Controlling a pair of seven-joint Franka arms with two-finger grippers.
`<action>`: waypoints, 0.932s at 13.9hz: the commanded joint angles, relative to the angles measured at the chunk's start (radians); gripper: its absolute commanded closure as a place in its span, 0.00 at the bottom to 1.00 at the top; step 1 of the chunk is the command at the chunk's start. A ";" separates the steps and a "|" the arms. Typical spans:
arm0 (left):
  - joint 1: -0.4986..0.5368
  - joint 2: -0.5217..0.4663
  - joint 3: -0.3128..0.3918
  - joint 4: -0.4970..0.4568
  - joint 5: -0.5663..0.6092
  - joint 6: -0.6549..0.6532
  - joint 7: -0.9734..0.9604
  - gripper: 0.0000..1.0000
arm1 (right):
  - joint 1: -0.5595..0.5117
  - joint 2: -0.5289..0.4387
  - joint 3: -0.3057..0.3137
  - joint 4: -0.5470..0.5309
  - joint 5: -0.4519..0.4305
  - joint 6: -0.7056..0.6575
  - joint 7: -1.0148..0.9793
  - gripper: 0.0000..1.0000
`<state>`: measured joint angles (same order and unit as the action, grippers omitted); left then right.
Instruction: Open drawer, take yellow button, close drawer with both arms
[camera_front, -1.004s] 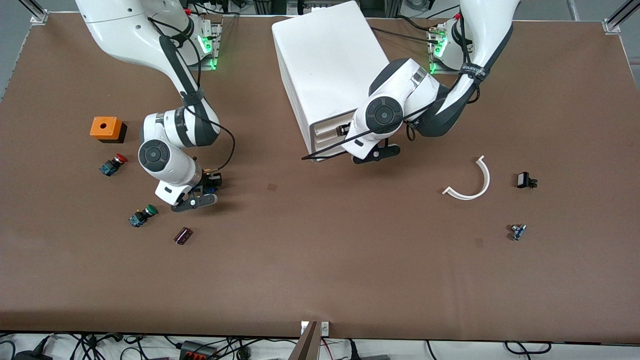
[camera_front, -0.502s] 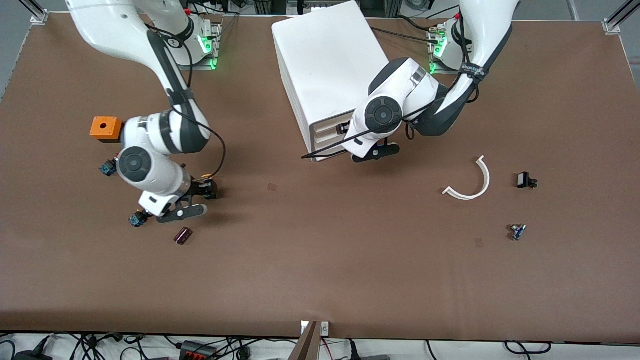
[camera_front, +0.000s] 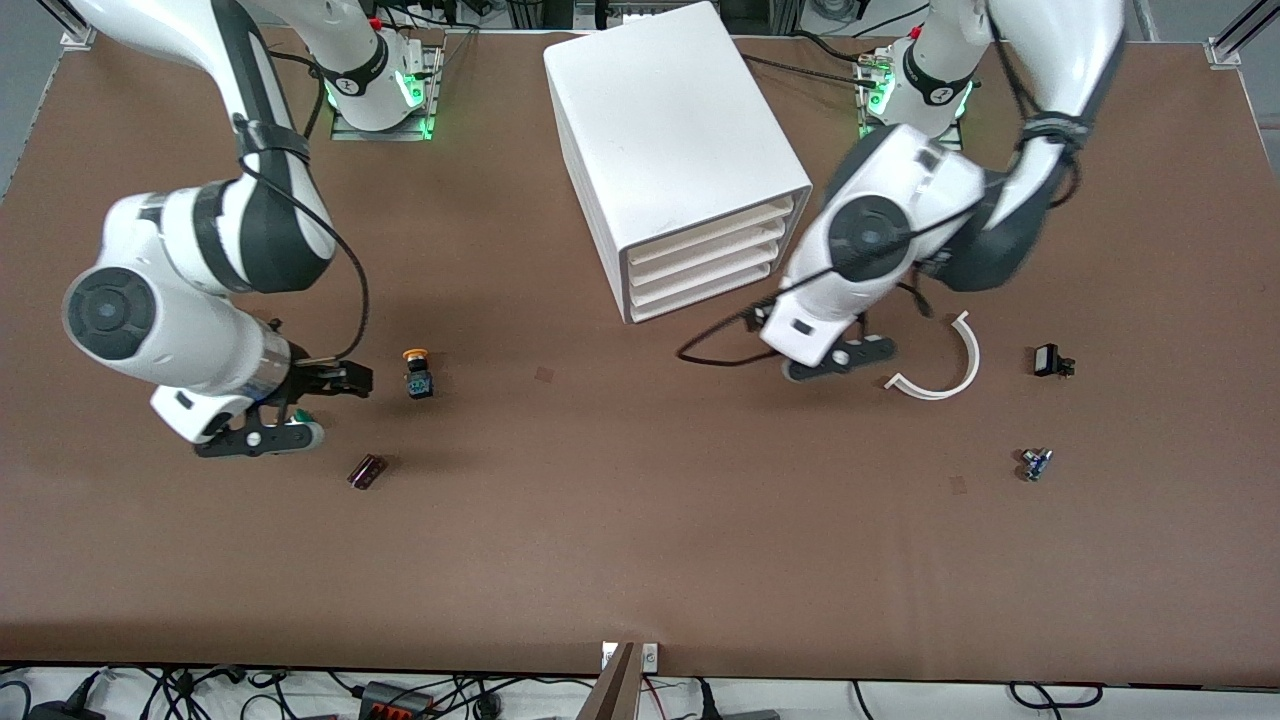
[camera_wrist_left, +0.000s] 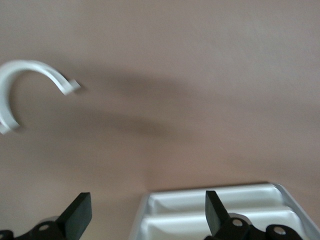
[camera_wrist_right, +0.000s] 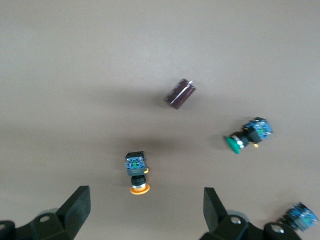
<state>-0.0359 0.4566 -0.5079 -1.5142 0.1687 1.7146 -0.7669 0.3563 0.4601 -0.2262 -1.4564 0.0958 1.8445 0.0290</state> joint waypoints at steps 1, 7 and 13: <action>0.082 -0.013 -0.003 0.077 0.107 -0.102 0.219 0.00 | -0.007 -0.023 -0.041 0.056 0.012 -0.059 0.000 0.00; 0.313 -0.123 -0.017 0.167 0.112 -0.269 0.651 0.00 | -0.011 -0.083 -0.110 0.103 0.013 -0.117 0.006 0.00; 0.101 -0.387 0.378 -0.016 -0.101 -0.172 0.849 0.00 | -0.167 -0.164 -0.034 0.094 0.013 -0.122 0.002 0.00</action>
<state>0.1797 0.1918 -0.2760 -1.3743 0.1079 1.4559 0.0190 0.2914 0.3430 -0.3451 -1.3576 0.0963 1.7403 0.0299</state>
